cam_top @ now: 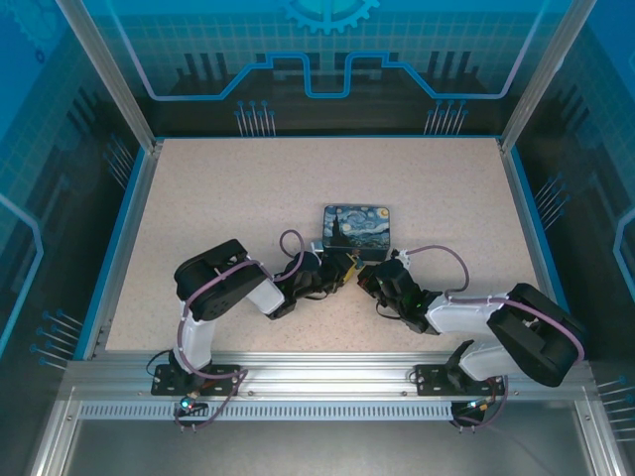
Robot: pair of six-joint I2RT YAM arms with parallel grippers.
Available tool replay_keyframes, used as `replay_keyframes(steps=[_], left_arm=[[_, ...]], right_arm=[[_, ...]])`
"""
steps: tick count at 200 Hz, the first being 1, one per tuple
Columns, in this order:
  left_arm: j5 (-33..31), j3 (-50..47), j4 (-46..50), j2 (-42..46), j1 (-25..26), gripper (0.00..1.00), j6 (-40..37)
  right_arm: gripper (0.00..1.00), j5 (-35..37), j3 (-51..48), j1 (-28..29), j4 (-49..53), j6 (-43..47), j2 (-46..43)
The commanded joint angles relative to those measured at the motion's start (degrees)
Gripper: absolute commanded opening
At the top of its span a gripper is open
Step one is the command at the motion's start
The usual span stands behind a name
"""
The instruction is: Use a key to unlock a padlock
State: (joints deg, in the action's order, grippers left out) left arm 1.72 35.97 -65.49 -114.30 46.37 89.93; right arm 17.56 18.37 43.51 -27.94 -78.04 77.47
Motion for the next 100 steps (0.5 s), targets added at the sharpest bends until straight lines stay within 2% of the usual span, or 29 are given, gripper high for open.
replay_keyframes(steps=[1,44,75,100], left_arm=[[0.44,1.60,-5.10,-0.49,0.65,0.29,-0.74],[0.82,2.59,-7.17,-1.96,0.65,0.35,-1.09],[1.11,2.72,-7.41,-2.77,0.74,0.45,-0.60],[0.66,2.24,-7.72,-2.85,0.74,0.46,-0.63]], right_arm=[[0.00,-0.98,0.46,0.33,3.48,-2.12,-0.71],[0.00,-2.03,1.14,-0.03,4.54,-3.95,-1.31],[0.00,-2.10,1.14,-0.09,4.50,-4.32,-1.35],[0.00,-1.66,1.05,-0.09,4.75,-4.36,-1.42]])
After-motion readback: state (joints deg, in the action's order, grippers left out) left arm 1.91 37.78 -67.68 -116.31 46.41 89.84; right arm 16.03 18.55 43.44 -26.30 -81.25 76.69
